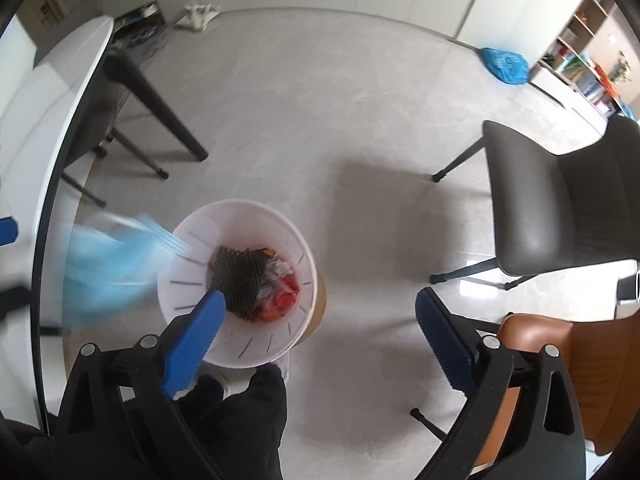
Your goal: Collect trash
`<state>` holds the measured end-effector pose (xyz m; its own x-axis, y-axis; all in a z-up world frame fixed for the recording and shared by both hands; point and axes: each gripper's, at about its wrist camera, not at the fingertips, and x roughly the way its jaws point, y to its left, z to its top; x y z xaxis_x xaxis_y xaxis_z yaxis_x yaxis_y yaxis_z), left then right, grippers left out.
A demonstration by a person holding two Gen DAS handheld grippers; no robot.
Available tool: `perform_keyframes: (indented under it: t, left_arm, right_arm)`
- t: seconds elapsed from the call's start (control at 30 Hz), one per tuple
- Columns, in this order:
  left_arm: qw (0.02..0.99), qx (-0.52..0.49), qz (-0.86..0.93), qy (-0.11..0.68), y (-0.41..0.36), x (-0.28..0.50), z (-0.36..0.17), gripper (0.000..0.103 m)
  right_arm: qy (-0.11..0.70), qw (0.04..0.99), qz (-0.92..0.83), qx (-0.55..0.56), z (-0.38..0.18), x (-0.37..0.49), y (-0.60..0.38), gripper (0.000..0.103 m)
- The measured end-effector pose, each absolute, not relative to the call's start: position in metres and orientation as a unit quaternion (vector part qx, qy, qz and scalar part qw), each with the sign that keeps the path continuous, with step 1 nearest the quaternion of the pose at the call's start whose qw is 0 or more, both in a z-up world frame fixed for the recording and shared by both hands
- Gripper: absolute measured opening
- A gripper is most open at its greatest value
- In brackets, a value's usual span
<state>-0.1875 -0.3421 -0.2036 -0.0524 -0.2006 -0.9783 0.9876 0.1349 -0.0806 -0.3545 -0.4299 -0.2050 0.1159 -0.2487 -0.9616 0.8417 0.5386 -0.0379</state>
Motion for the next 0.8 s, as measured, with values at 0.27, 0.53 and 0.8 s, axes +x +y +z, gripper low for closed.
perform_keyframes:
  t: [0.27,0.53,0.8]
  left_arm:
    - [0.555,0.418,-0.529,0.488,-0.348,-0.201,-0.208,0.094]
    - [0.599,0.395,-0.508,0.476,-0.336,-0.18,-0.191,0.095]
    - [0.725,0.331,-0.422,0.431,-0.285,-0.123,-0.134,0.095]
  right_arm:
    - [0.537,0.697,-0.389,0.275,-0.203,-0.351,-0.428,0.096]
    - [0.542,0.716,-0.357,0.257,-0.191,-0.322,-0.419,0.096]
    - [0.523,0.782,-0.275,0.201,-0.144,-0.241,-0.378,0.101]
